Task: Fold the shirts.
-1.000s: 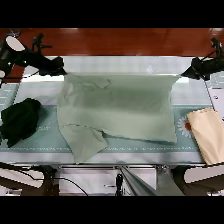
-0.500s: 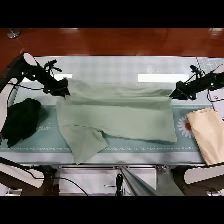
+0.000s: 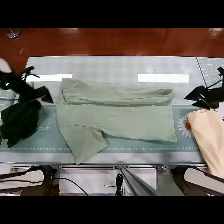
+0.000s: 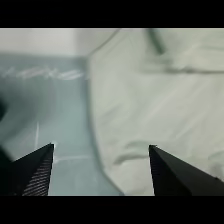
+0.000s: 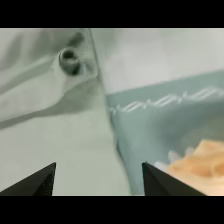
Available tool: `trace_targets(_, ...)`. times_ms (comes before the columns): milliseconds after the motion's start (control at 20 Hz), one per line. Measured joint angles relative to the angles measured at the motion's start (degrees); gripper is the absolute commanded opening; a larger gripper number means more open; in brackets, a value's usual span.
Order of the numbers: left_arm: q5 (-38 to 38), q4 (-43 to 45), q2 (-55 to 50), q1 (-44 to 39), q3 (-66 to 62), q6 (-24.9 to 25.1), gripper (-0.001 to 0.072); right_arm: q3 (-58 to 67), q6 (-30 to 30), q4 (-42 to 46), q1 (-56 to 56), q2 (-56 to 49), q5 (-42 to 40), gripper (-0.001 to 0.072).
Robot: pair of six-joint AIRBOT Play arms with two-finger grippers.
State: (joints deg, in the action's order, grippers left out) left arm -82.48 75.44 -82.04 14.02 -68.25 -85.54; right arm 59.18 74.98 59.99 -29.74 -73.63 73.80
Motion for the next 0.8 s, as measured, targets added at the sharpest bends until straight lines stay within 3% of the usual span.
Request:
trace_targets(200,6.03,-9.77,14.27,10.40,20.87,4.72,0.0702,-18.75,-2.80,-7.96,-2.71,16.20,-7.50,0.0625)
trace_targets(400,9.97,-19.34,22.77,16.87,36.54,9.14,0.0702,-28.52,-3.98,-14.47,-3.37,24.00,-9.25,0.0624)
trace_targets(600,14.25,-24.94,24.87,15.28,45.31,11.87,0.0702,-31.71,-4.26,-18.53,-3.54,26.32,-9.14,0.0625)
trace_targets(800,18.60,-31.91,25.53,8.28,49.99,14.25,0.0702,-32.26,-4.22,-21.24,-3.63,26.91,-8.57,0.0624)
